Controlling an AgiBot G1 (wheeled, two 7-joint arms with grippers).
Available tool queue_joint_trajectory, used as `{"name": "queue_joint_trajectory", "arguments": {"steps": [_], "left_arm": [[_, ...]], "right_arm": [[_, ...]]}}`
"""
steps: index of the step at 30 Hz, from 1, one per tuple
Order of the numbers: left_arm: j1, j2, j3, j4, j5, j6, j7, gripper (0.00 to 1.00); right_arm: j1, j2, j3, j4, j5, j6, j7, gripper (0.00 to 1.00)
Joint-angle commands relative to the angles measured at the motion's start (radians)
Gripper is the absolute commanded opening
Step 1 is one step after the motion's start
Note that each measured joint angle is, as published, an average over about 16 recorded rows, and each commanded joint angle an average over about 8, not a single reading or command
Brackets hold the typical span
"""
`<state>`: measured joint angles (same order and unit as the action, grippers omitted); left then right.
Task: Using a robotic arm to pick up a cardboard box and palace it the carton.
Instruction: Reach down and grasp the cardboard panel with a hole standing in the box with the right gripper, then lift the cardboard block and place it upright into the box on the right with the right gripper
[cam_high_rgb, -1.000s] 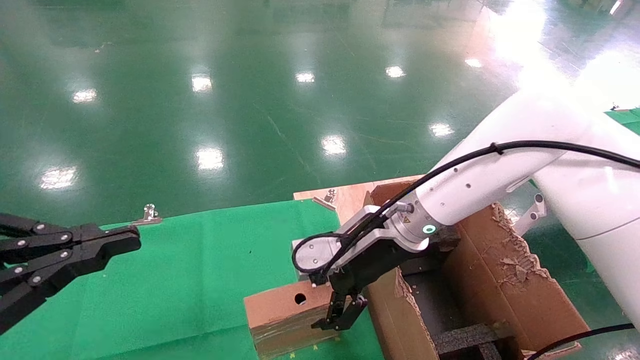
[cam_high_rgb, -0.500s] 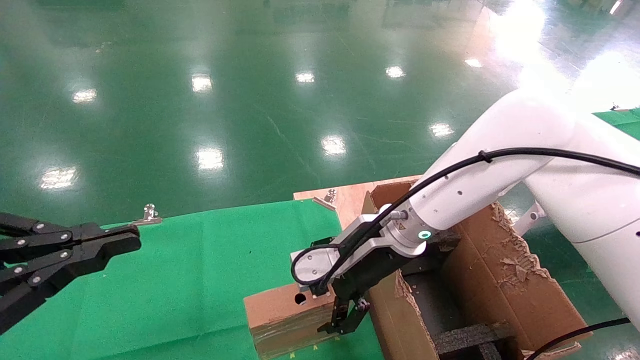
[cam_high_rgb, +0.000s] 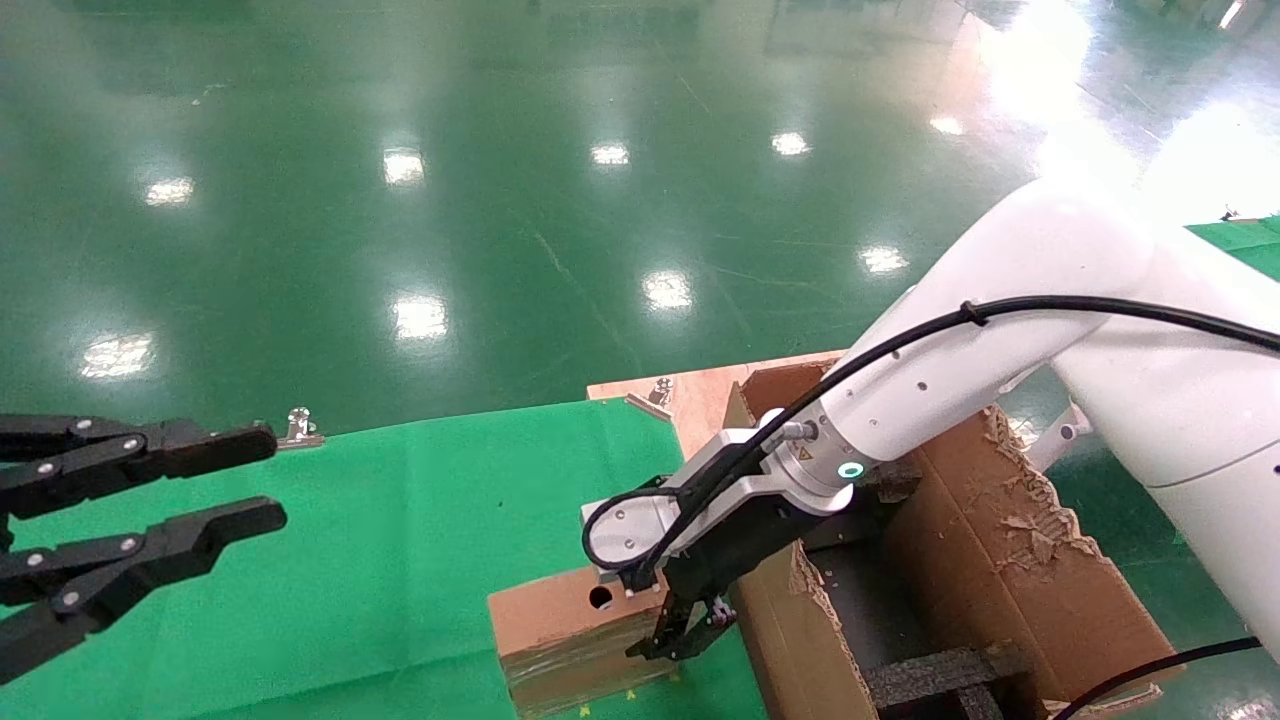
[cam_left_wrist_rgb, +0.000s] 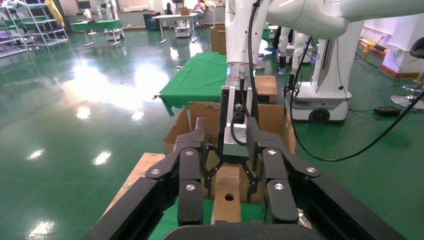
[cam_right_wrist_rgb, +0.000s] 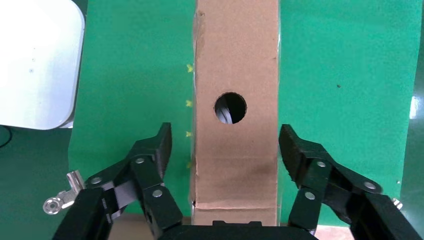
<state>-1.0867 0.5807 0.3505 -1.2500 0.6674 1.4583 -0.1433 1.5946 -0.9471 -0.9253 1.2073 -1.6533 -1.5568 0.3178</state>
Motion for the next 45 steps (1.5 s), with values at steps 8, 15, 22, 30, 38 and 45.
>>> {"name": "queue_joint_trajectory", "arguments": {"steps": [8, 15, 22, 30, 38, 45], "left_arm": [[0.0, 0.0, 0.0, 0.0, 0.0, 0.0, 0.0, 1.0], [0.0, 0.0, 0.0, 0.0, 0.0, 0.0, 0.0, 1.0], [0.0, 0.0, 0.0, 0.0, 0.0, 0.0, 0.0, 1.0], [0.0, 0.0, 0.0, 0.0, 0.0, 0.0, 0.0, 1.0], [0.0, 0.0, 0.0, 0.0, 0.0, 0.0, 0.0, 1.0], [0.0, 0.0, 0.0, 0.0, 0.0, 0.0, 0.0, 1.0]], "right_arm": [[-0.002, 0.001, 0.003, -0.001, 0.002, -0.001, -0.001, 0.0], [-0.003, 0.001, 0.004, -0.001, 0.003, -0.001, -0.001, 0.0], [0.021, 0.014, 0.011, -0.02, 0.026, -0.005, -0.011, 0.0], [0.169, 0.047, -0.004, -0.116, 0.128, -0.033, -0.093, 0.0], [0.403, 0.094, -0.111, -0.229, 0.244, -0.039, -0.208, 0.0], [0.533, 0.131, -0.208, -0.273, 0.342, -0.039, -0.257, 0.0]]}}
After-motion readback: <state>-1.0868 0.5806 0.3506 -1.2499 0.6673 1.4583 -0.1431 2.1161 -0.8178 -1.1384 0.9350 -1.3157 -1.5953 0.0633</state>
